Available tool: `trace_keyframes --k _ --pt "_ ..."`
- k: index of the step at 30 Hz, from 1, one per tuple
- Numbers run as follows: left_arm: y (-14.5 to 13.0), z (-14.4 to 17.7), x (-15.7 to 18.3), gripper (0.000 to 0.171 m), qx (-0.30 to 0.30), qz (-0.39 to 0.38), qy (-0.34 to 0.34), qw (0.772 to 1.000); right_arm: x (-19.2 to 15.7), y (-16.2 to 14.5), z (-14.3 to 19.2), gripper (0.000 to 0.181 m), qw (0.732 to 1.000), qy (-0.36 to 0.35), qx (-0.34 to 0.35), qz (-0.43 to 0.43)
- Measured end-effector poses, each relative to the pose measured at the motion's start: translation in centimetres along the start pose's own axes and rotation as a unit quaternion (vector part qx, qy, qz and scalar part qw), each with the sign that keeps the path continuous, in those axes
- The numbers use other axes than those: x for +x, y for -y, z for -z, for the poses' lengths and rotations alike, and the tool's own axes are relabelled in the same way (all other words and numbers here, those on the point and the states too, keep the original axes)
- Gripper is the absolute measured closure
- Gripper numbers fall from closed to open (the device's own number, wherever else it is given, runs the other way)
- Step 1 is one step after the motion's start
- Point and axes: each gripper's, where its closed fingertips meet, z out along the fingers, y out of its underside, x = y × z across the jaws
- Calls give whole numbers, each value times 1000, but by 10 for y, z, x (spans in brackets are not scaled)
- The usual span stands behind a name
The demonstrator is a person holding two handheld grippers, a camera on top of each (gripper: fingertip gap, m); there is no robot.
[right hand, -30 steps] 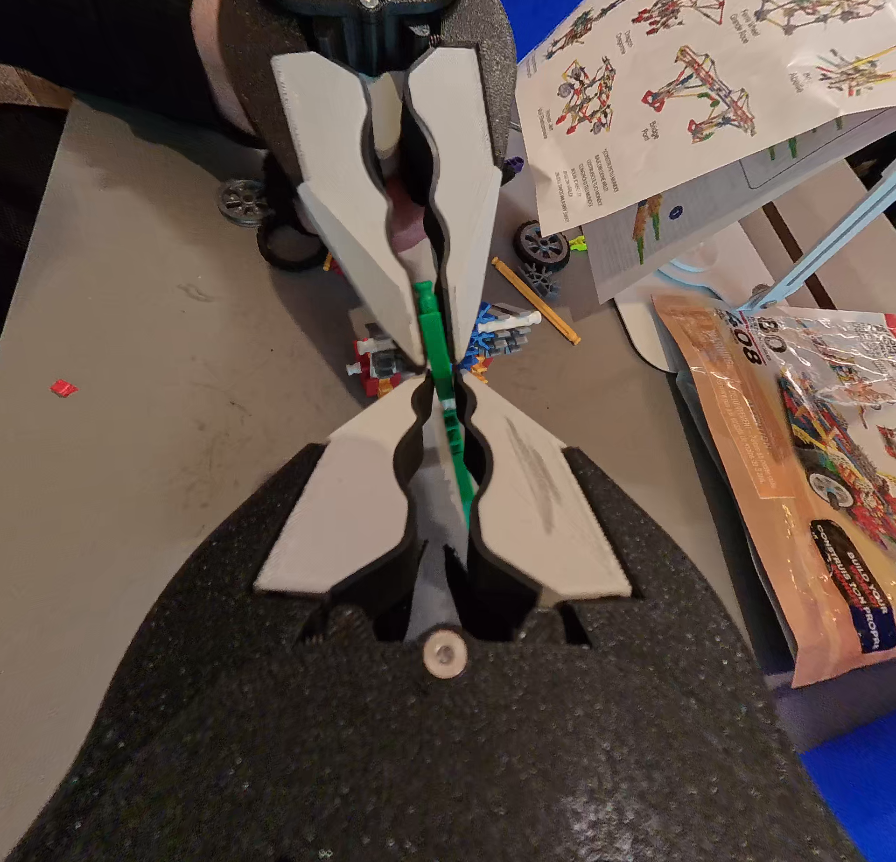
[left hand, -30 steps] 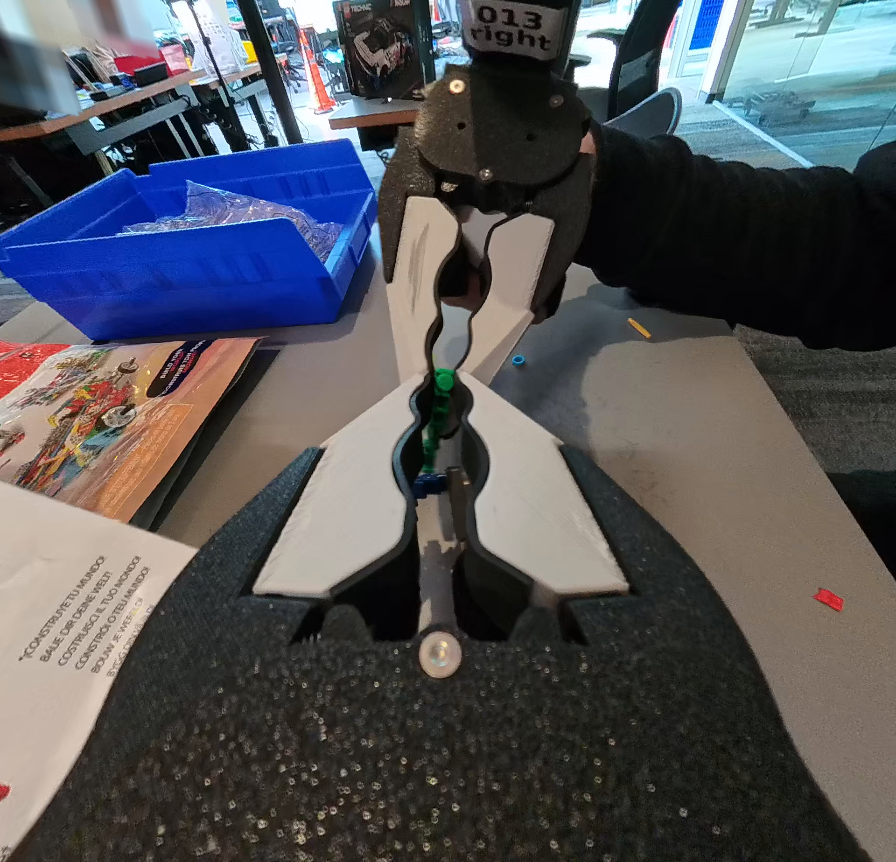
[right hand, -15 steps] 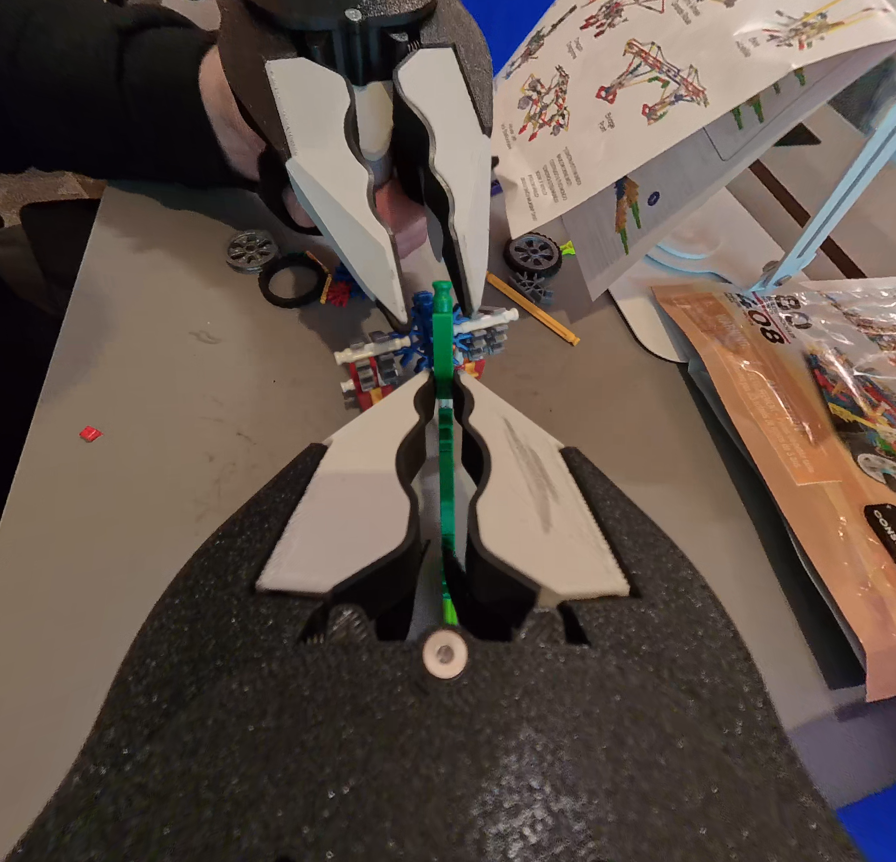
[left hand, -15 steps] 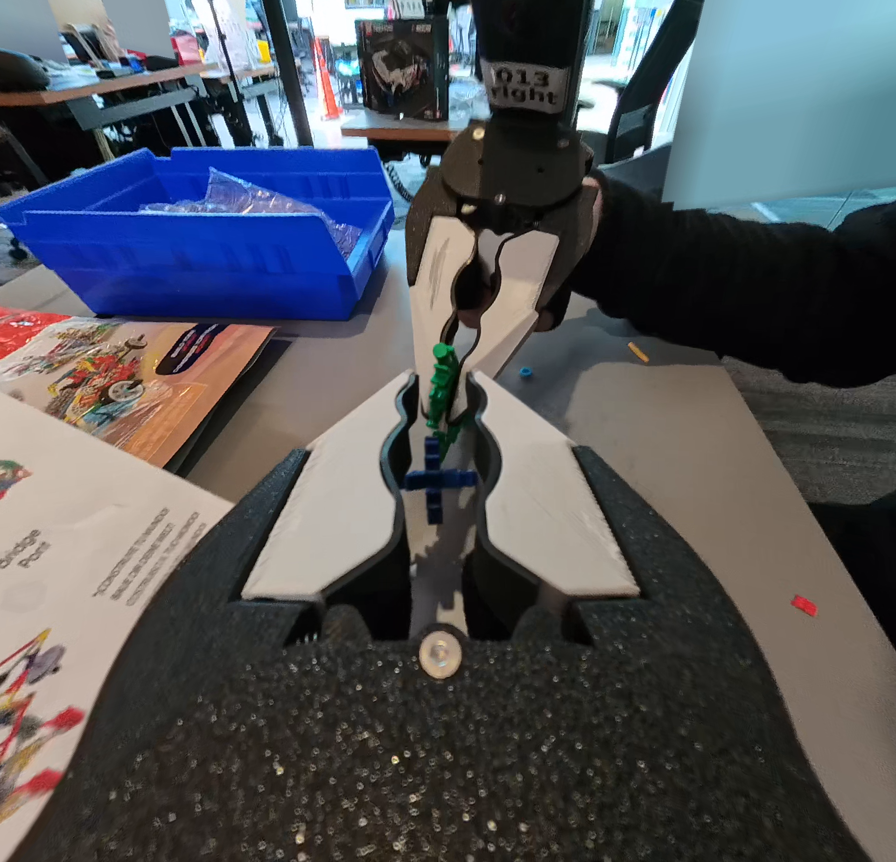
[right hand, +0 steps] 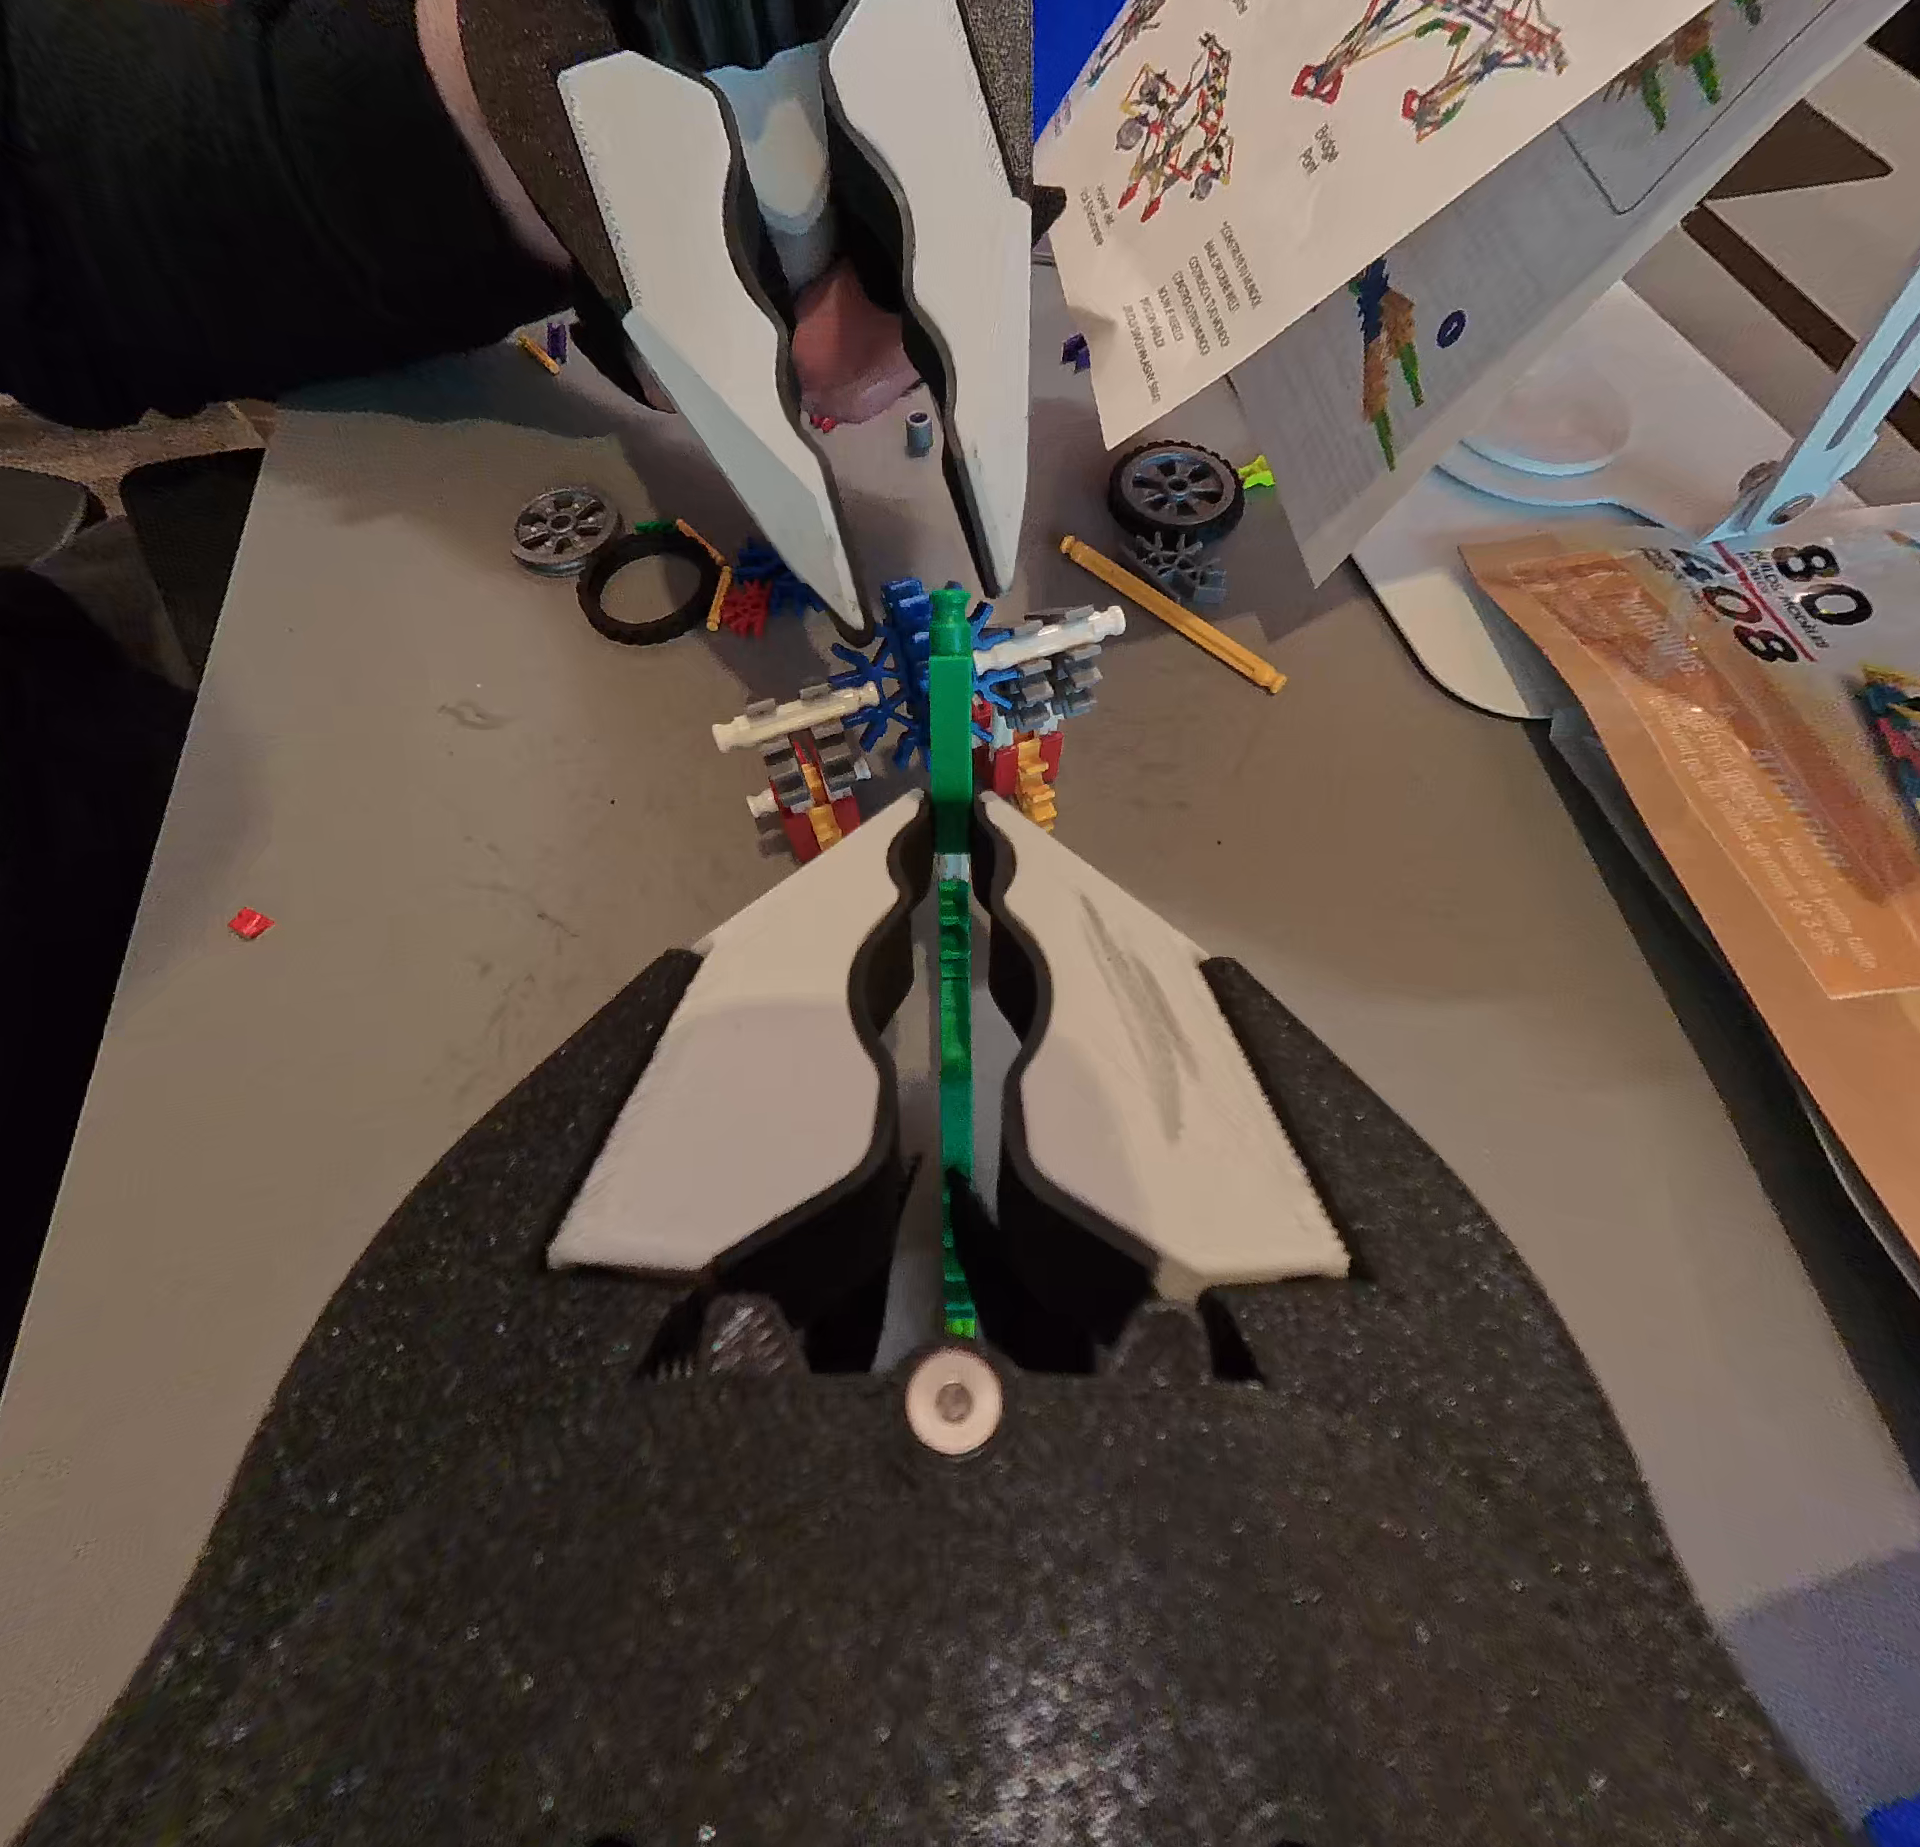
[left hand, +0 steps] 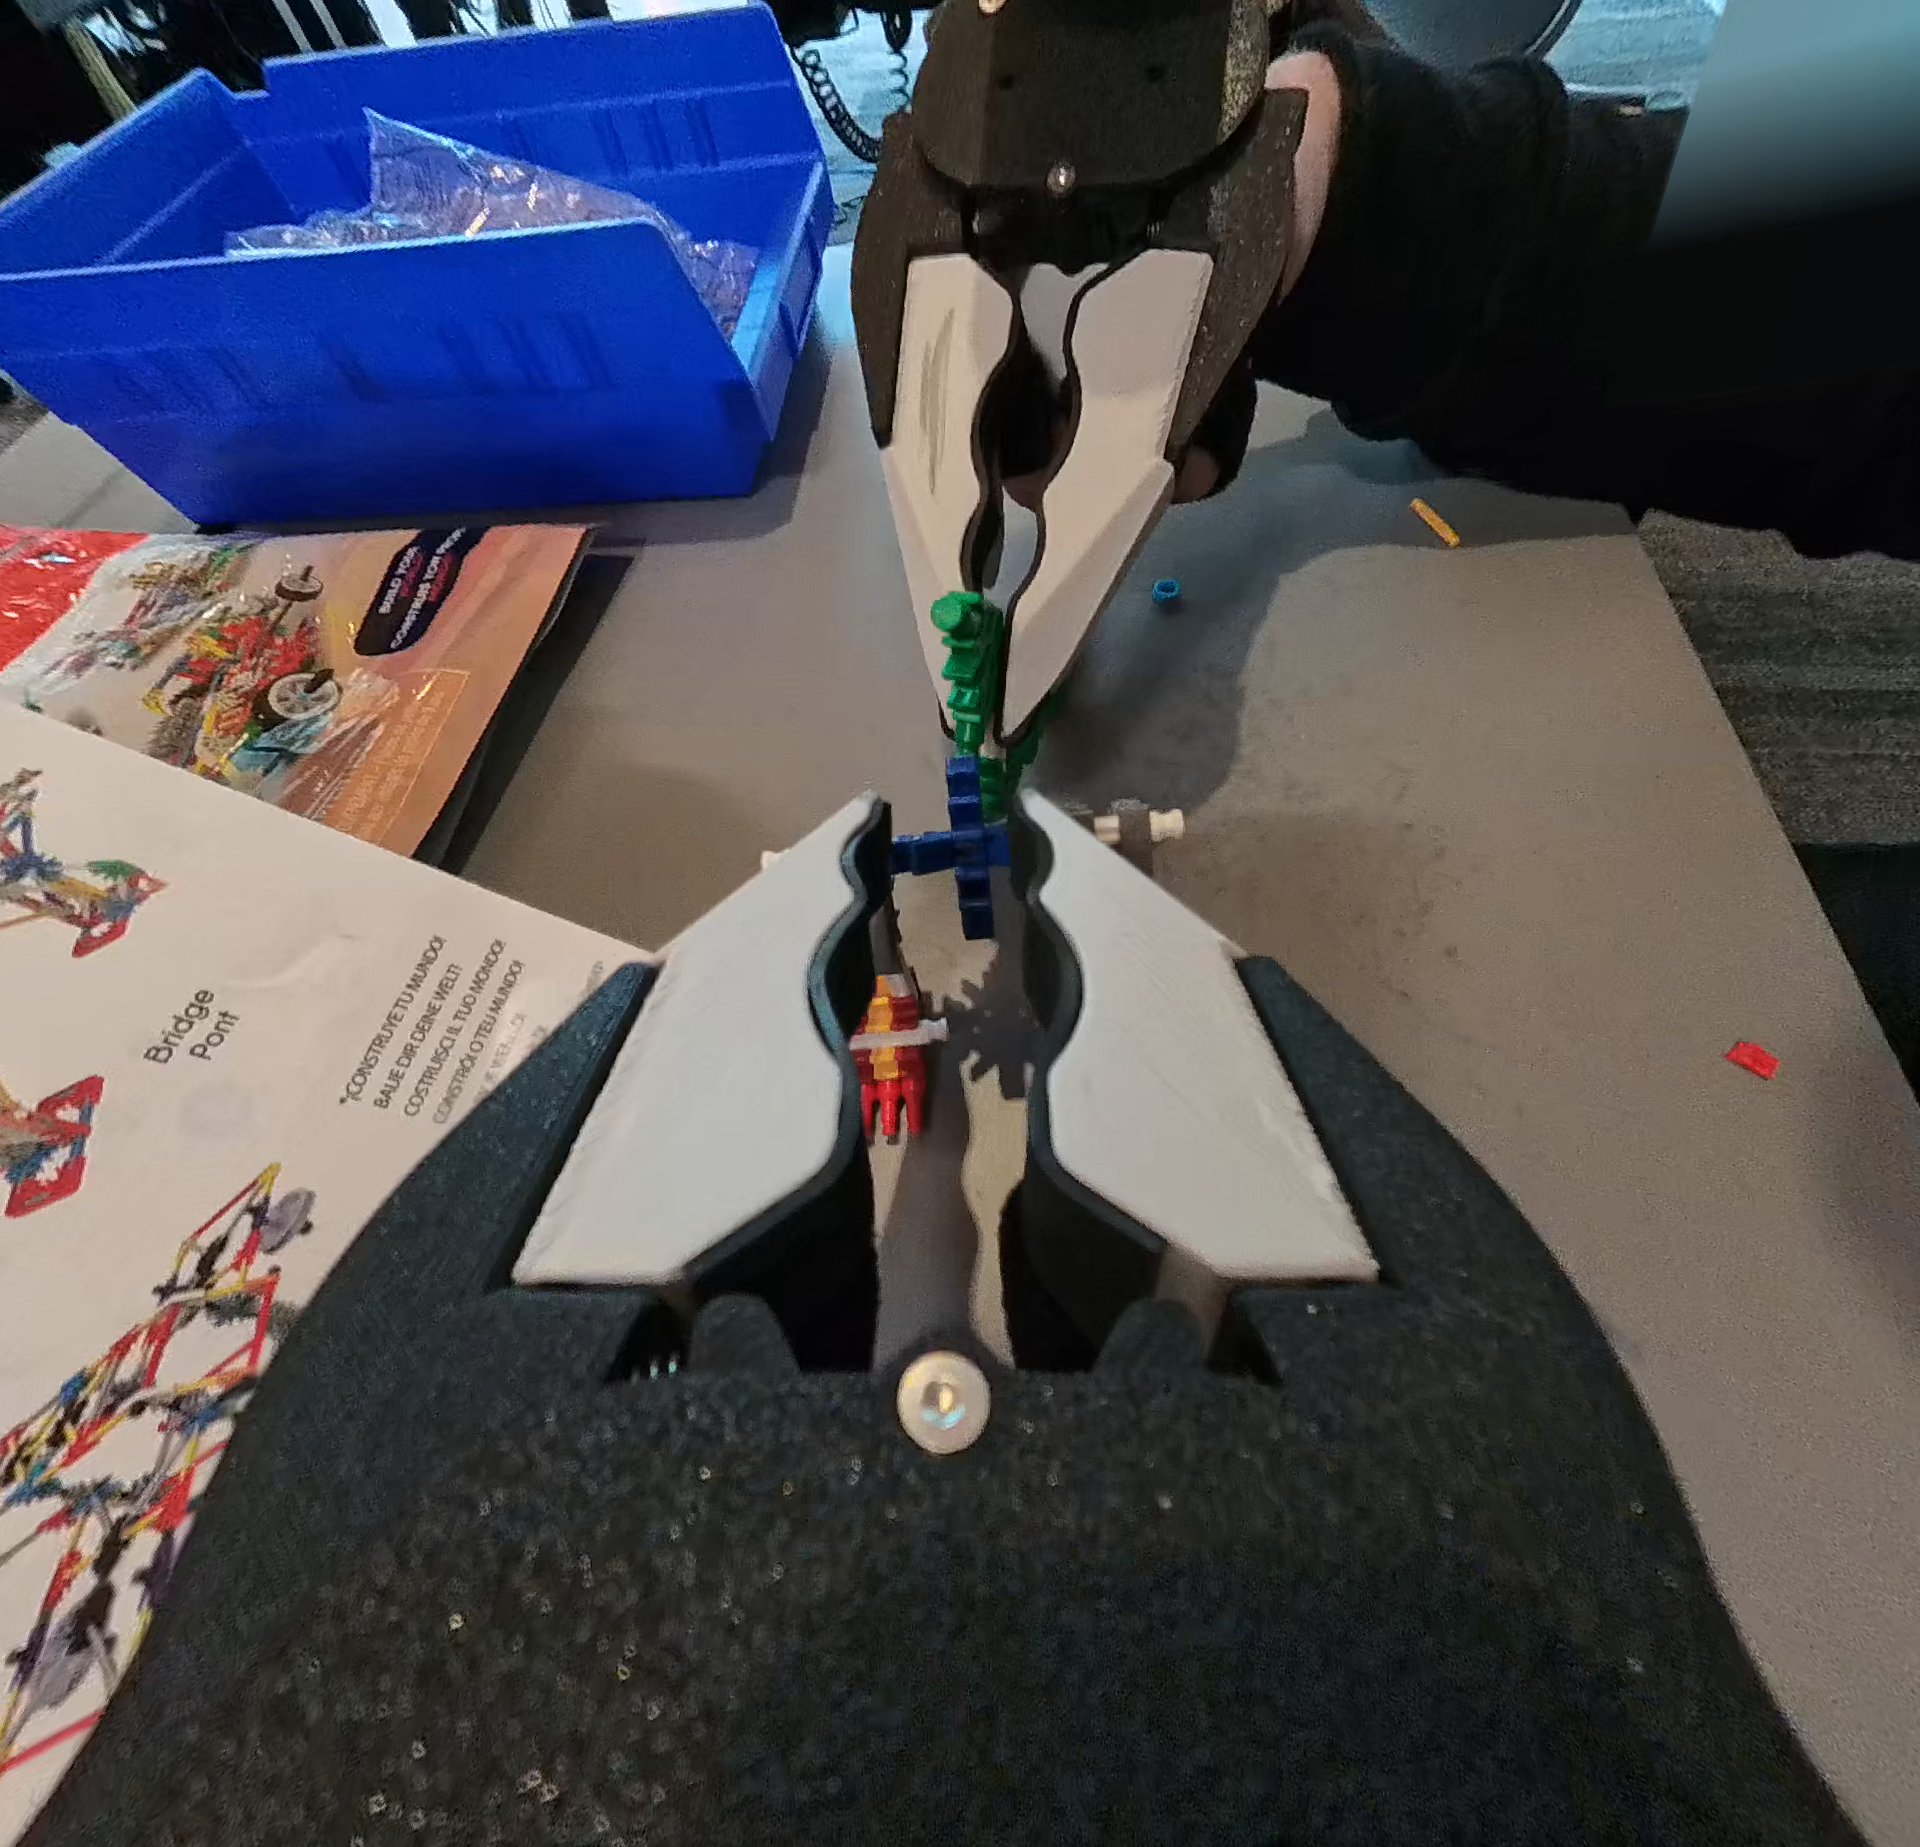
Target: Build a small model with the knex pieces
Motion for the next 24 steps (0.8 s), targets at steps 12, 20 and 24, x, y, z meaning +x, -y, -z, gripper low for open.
trace_keyframes --k 12,20,24 --pt "-5 -1 1 157 -1 19 -13 1000 -4 -2 -5 176 1000 24 3 -18" --pt "-4 -2 1 158 4 19 -15 1000 -5 -1 -6 176 999 26 6 -18" --pt "-4 -2 0 158 7 24 -17 1000 -5 -1 -6 176 1000 25 5 -15"
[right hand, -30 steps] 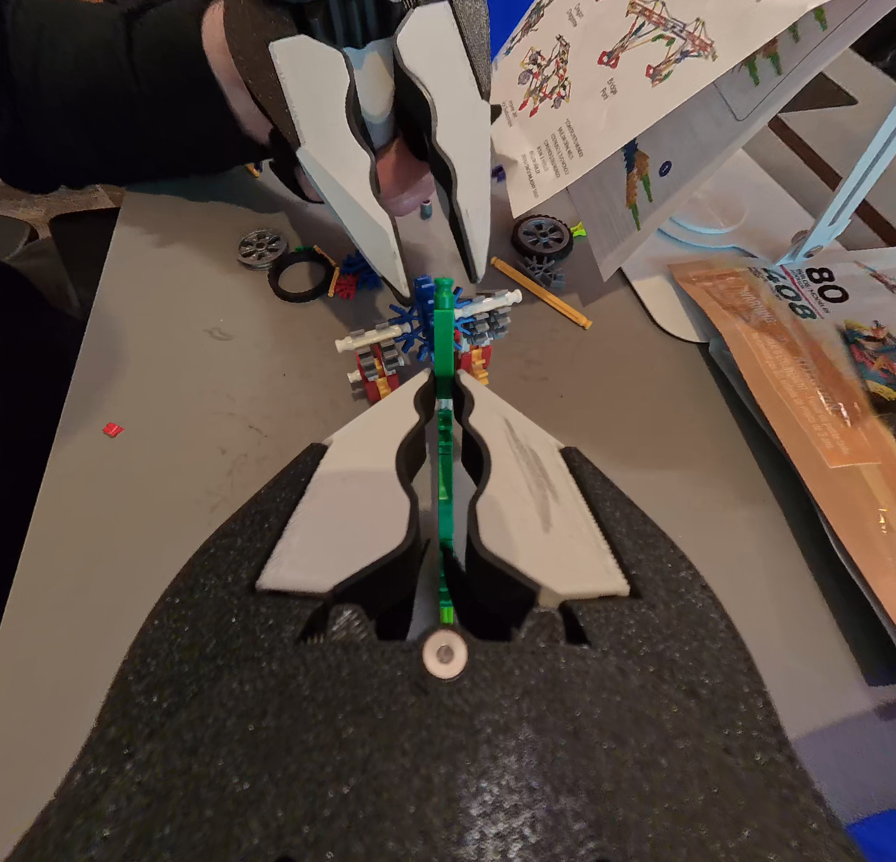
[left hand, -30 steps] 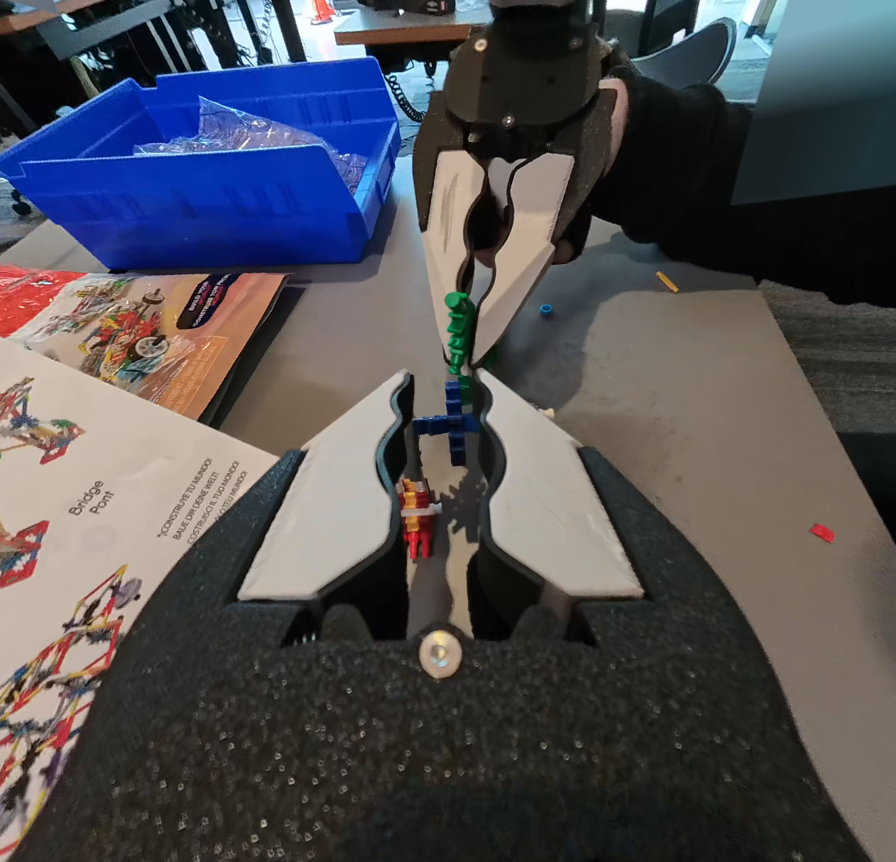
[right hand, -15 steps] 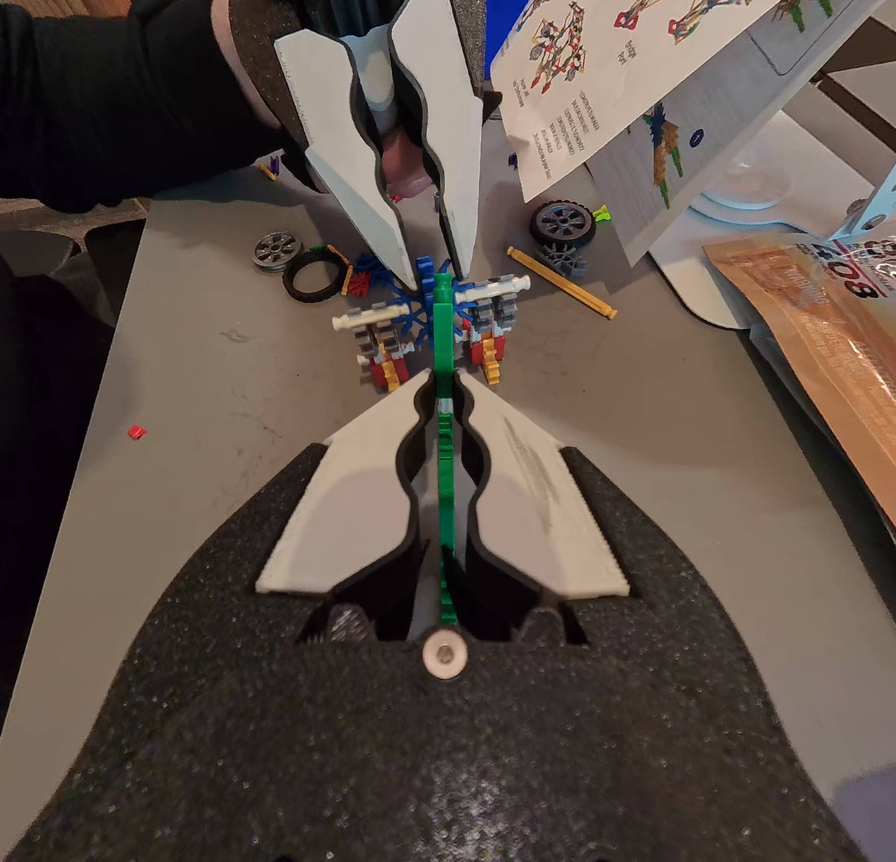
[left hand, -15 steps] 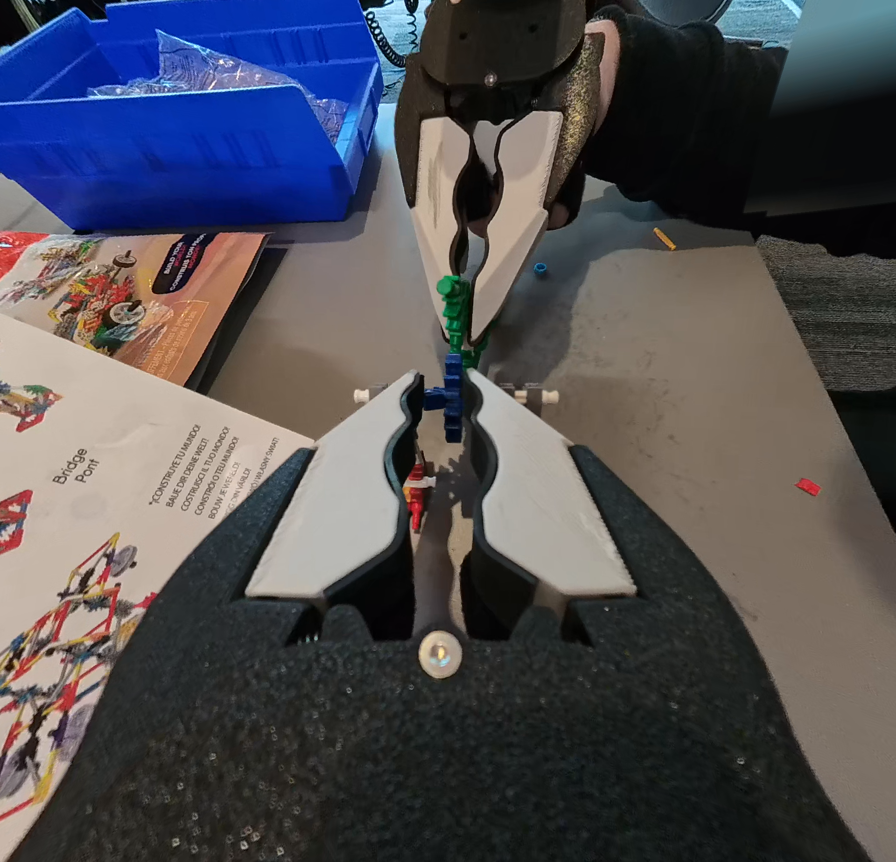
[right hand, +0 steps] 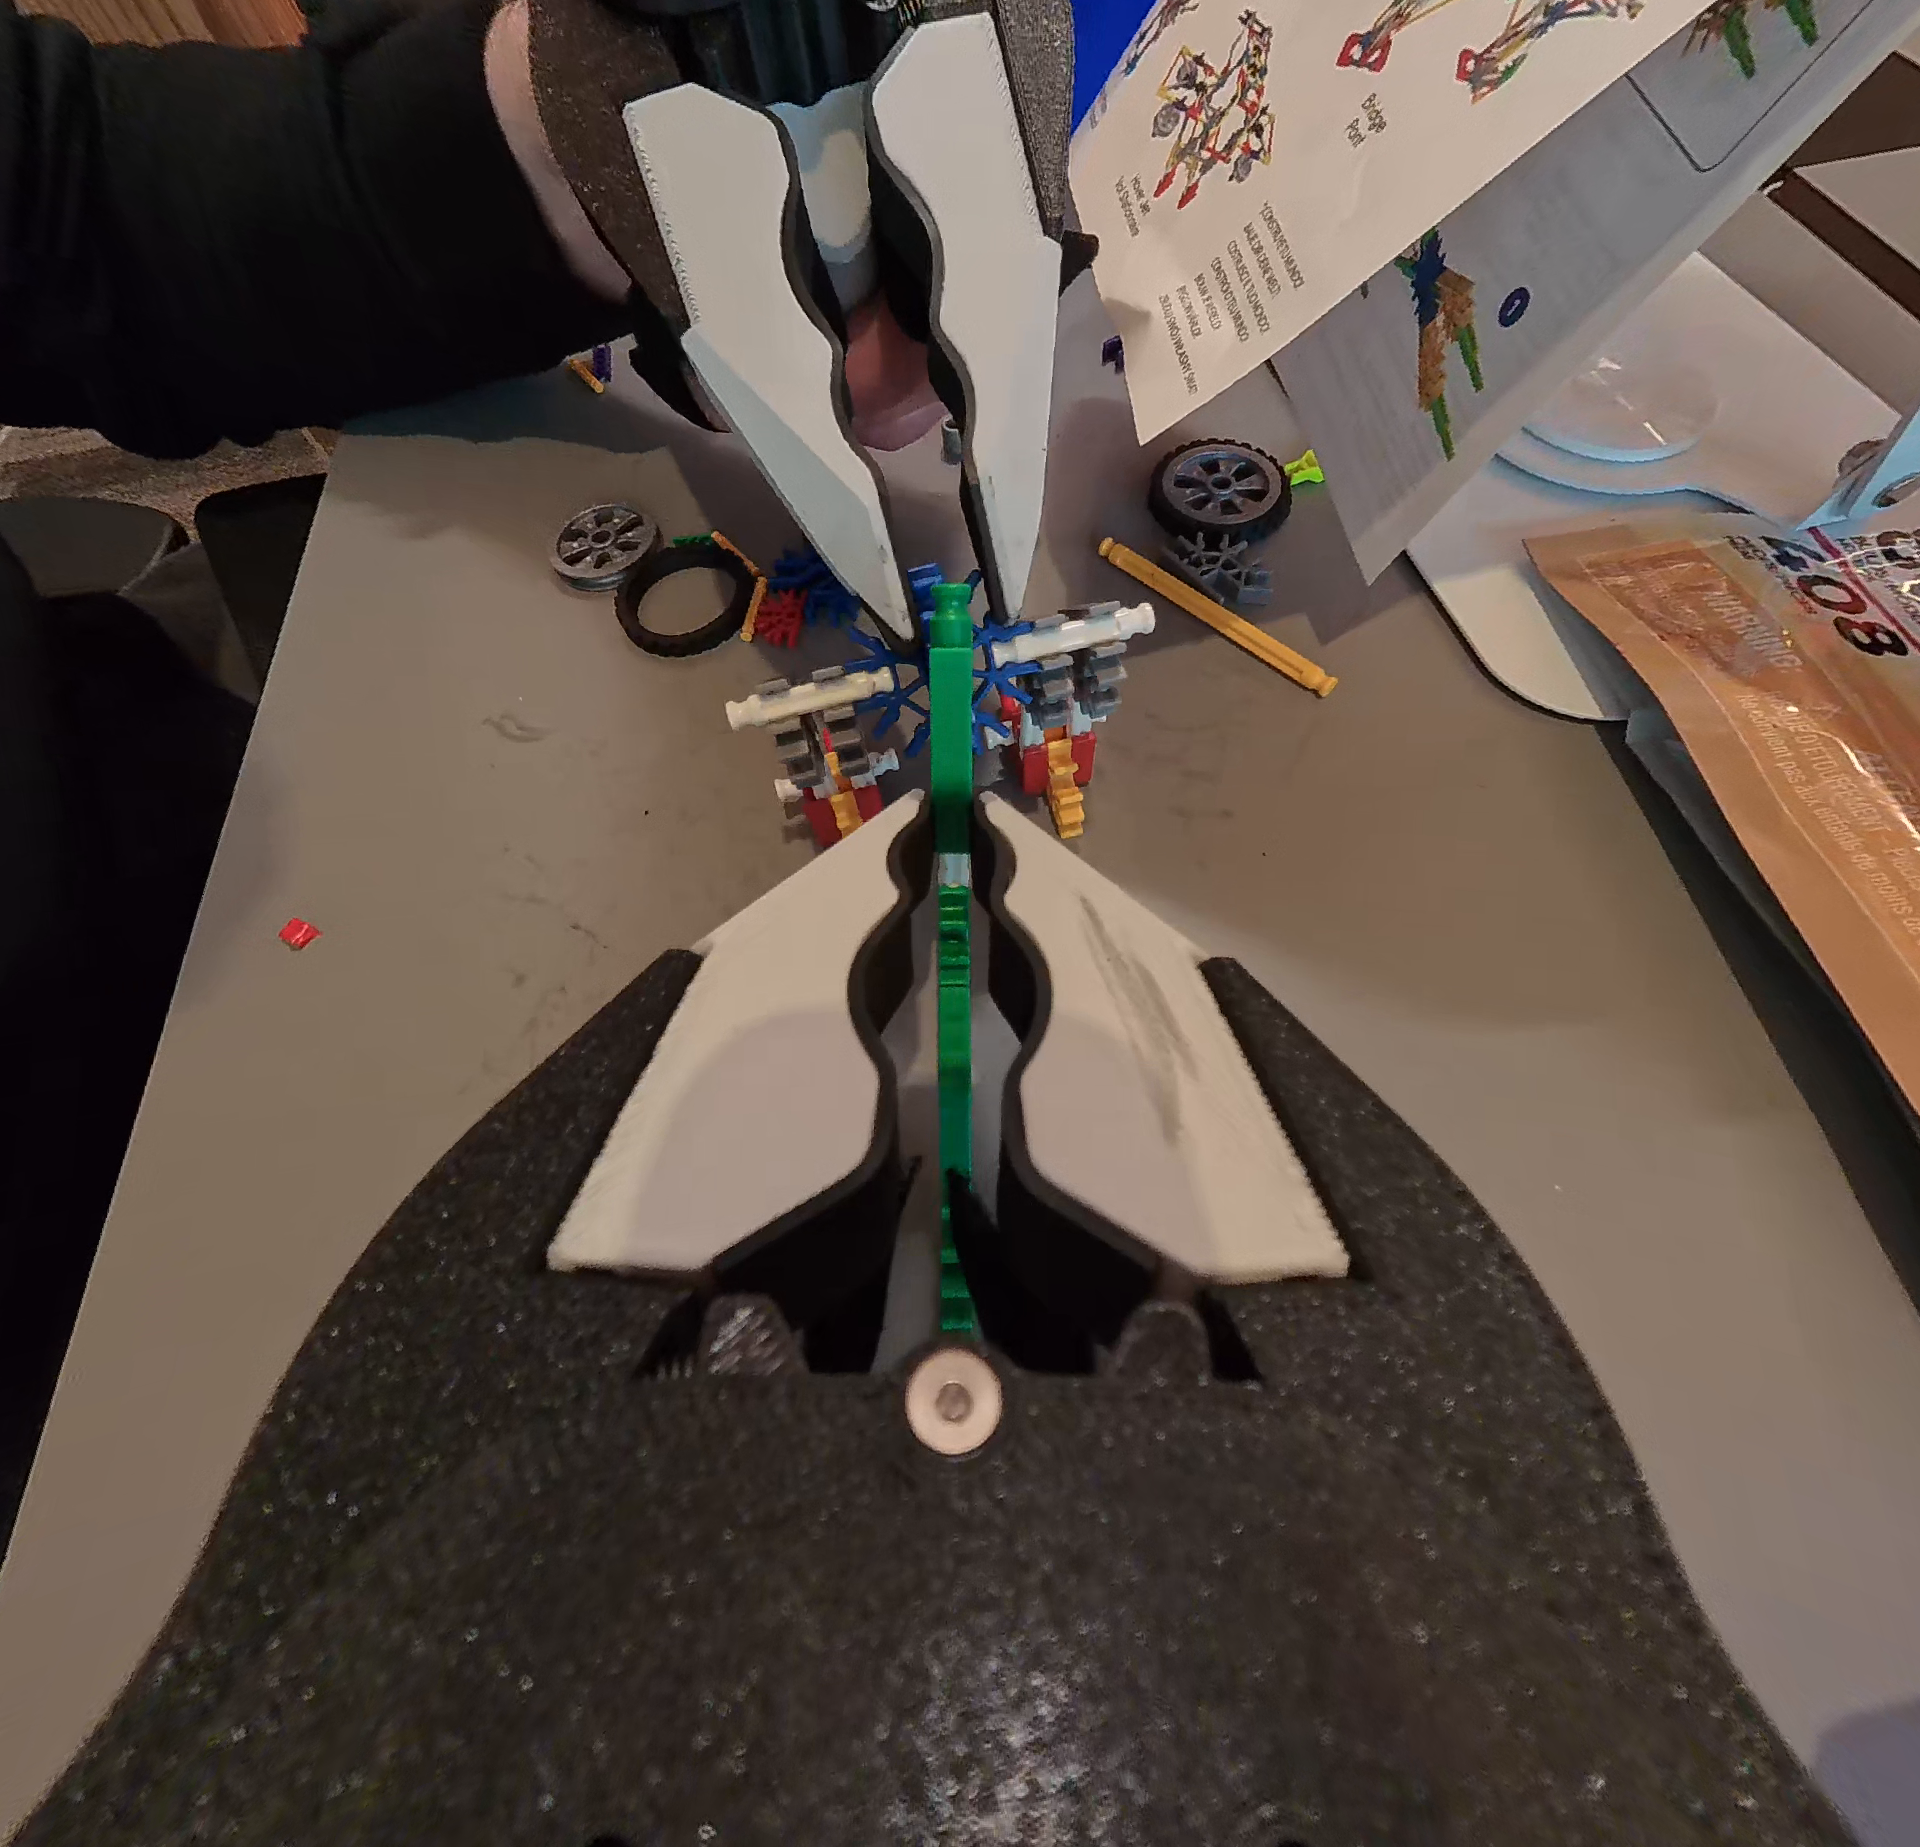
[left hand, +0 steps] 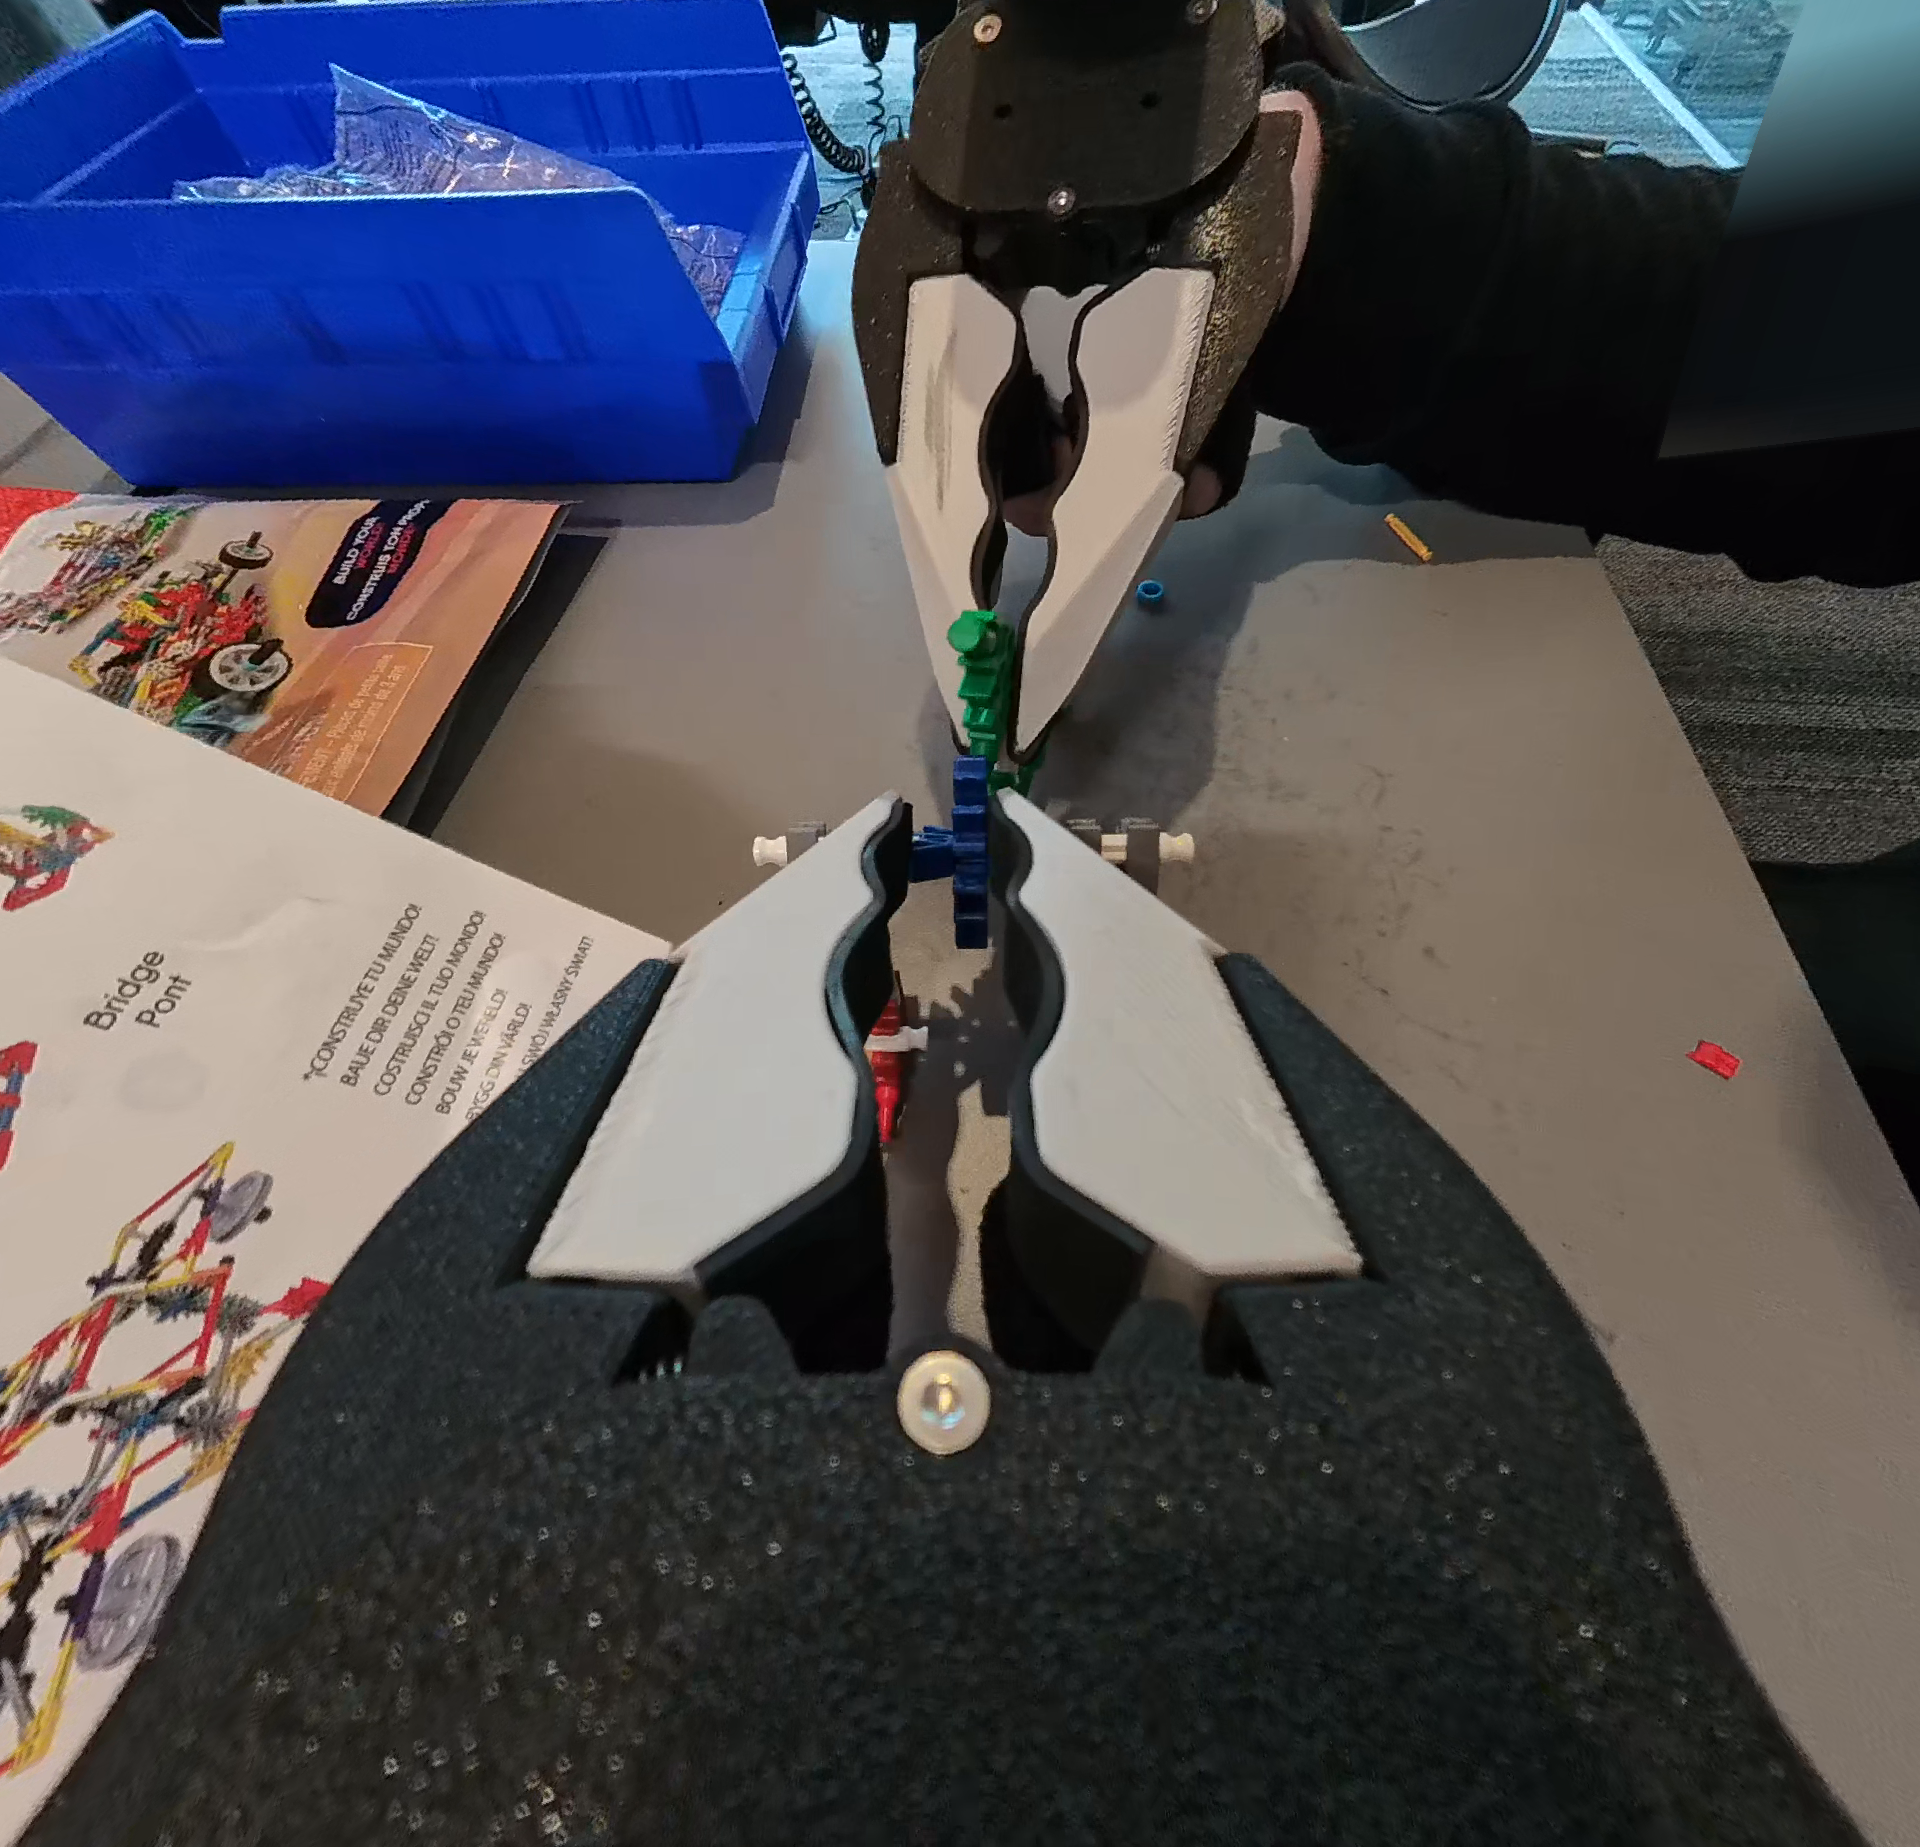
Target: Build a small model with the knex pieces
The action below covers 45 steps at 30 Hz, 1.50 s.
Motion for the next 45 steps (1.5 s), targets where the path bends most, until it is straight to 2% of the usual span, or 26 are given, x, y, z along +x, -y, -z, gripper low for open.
trace_keyframes --k 22,33,45 --pt "-2 -2 -2 158 -2 -6 4 1000 -2 7 1 176 1000 0 13 9" --pt "-2 -3 -2 165 -4 -11 5 1000 5 8 6 176 1000 -14 17 -1" --pt "-2 -3 -2 166 14 13 -14 1000 1 5 1 176 1000 -4 9 3"
